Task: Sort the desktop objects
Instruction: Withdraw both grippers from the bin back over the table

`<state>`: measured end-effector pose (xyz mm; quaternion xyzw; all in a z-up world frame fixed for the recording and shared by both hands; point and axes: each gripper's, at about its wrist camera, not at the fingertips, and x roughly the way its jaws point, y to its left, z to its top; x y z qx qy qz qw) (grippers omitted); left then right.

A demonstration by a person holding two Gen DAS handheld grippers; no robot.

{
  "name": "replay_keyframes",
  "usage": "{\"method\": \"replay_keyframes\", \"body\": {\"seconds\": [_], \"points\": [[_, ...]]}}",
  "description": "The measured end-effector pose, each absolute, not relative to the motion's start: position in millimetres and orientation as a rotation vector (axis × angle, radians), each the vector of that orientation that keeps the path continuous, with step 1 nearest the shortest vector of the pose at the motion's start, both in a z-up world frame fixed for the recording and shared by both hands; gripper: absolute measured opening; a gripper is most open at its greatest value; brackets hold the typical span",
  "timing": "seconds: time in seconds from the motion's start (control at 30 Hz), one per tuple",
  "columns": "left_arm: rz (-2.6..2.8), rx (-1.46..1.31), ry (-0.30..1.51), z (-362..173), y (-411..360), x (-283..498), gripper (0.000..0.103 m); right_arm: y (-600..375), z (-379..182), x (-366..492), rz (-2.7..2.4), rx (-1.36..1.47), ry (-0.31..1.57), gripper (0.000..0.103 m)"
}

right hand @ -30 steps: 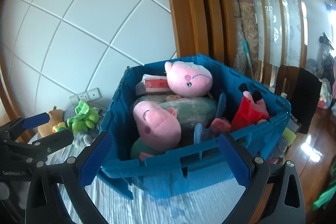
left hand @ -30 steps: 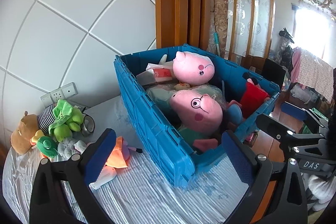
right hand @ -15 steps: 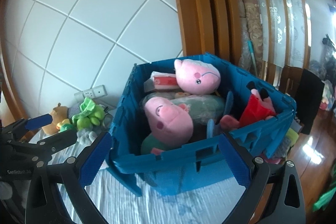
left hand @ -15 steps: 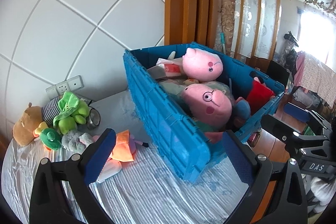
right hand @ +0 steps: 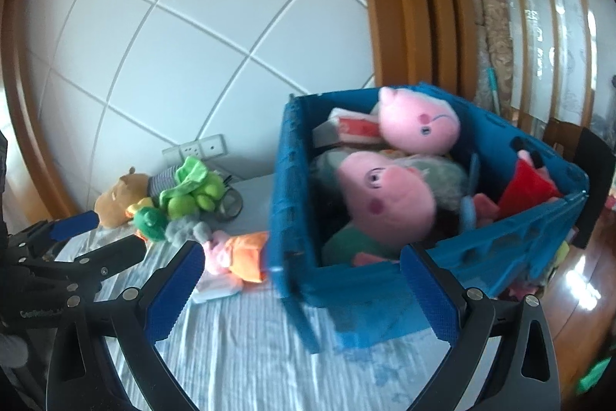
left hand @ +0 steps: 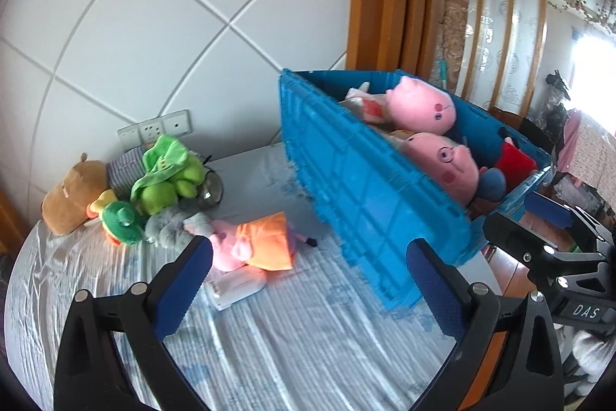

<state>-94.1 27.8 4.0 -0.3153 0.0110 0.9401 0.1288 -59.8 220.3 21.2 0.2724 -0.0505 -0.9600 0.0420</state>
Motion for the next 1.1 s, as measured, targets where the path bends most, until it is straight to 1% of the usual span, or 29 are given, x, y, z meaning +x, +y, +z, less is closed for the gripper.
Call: {"method": "replay_keyframes", "body": {"seconds": [0.3,0.53,0.7,0.8,0.97,1.1], "points": [[2.796,-0.984,-0.014,-11.6,-47.4,-88.8,0.102,152.9,6.4,-71.1,-2.876,0.85,-0.113,0.103],[2.825,-1.039,-0.053,-25.4,-89.8,-84.9,0.102,104.1,-10.5,-77.8,-2.84,0.88,-0.045,0.103],[2.851,-1.09,-0.102,-40.5,-111.2,-88.3,0.102,77.8,-23.6,-84.2,-2.836,0.89,0.013,0.103],[2.885,-1.131,-0.128,-50.8,-123.6,-93.4,0.102,68.3,-31.7,-94.4,-2.775,0.884,0.017,0.103],[2.937,-1.203,-0.125,-65.4,-138.5,-109.0,0.102,56.1,-50.3,-123.7,-2.703,0.909,0.03,0.103],[2.958,-1.262,-0.159,-78.6,-145.6,-125.5,0.102,45.8,-73.5,-151.4,-2.591,0.968,0.036,0.103]]}}
